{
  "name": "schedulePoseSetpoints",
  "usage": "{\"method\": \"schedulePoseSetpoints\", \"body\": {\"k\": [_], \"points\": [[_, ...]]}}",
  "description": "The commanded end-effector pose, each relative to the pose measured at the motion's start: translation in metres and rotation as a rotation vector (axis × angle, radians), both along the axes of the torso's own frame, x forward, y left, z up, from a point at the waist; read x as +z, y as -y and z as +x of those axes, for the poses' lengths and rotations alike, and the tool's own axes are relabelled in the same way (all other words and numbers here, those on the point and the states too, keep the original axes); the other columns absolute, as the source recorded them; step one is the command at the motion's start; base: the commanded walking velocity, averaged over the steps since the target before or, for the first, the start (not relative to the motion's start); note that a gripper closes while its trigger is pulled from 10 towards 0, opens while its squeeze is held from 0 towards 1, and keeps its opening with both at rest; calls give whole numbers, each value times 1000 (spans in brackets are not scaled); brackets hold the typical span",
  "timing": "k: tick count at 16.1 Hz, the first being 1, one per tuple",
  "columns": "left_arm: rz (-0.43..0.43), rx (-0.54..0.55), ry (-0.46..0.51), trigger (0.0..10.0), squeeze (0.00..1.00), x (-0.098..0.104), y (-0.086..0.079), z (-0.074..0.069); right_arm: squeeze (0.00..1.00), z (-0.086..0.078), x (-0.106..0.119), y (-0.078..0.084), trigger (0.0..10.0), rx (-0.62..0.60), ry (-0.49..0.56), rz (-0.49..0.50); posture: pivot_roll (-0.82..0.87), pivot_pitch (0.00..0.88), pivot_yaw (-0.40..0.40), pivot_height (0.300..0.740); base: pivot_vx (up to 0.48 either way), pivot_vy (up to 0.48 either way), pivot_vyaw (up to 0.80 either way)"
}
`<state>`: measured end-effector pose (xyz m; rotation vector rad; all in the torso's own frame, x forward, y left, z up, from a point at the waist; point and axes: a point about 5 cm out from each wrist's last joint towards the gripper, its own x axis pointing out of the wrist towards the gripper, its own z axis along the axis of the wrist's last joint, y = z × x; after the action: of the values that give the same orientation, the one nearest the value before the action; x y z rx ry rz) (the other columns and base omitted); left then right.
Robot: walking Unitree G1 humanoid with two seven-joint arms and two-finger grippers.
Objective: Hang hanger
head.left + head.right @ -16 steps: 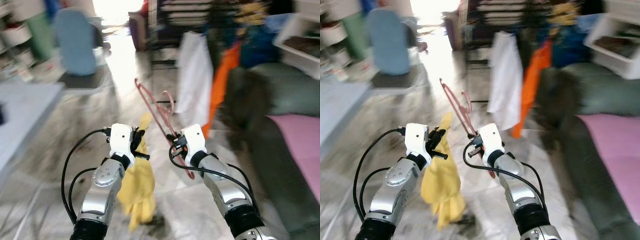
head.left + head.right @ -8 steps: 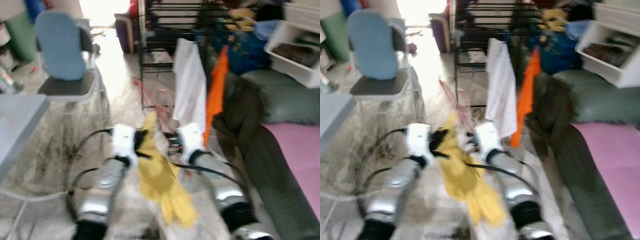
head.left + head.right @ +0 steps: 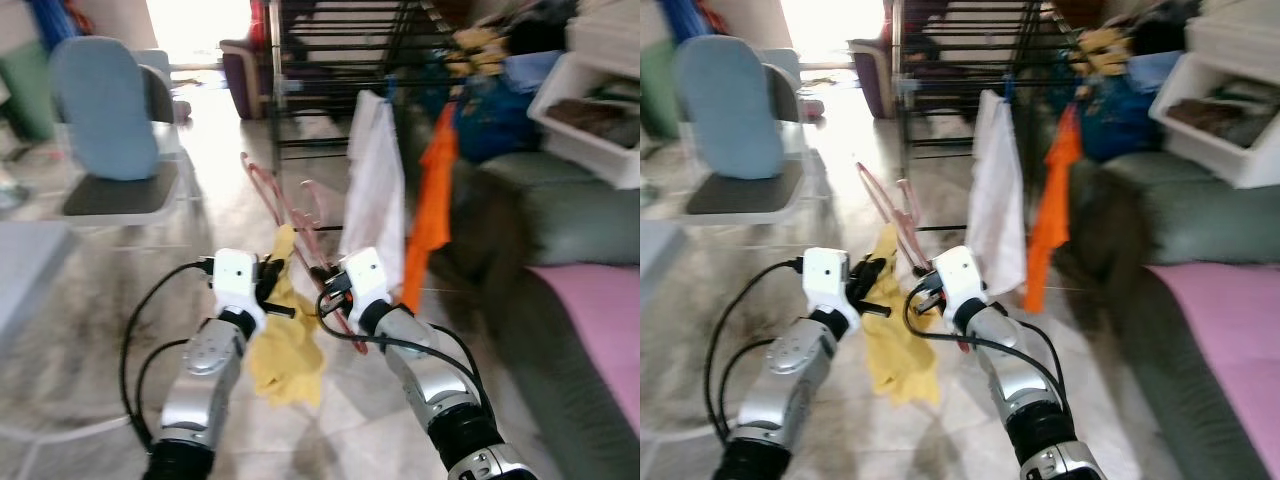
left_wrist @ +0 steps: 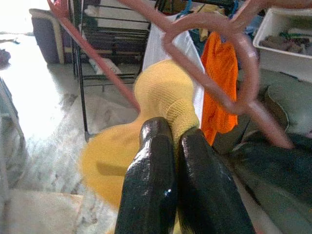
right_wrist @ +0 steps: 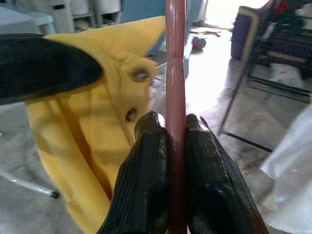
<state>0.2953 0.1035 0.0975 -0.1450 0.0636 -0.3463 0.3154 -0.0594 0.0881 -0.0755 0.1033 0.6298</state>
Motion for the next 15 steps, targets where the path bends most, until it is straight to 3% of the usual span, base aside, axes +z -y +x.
{"method": "schedulePoseSetpoints", "body": {"k": [1,8,13,15], "points": [[-22,-33,29,10000,0,9,8,0,0,3,2,11,10000,-24,16,-17,-84,0,25,740,0,0,0],[-18,-70,29,10000,0,9,9,-2,0,3,0,10,10000,-23,5,-21,-83,0,23,740,0,360,0],[6,-116,51,10000,0,12,16,-4,0,4,1,10,10000,-24,10,-24,-85,0,26,740,0,480,-594],[17,-128,54,10000,0,12,17,-5,0,3,1,10,10000,-26,11,-22,-87,0,26,740,0,480,0]]}}
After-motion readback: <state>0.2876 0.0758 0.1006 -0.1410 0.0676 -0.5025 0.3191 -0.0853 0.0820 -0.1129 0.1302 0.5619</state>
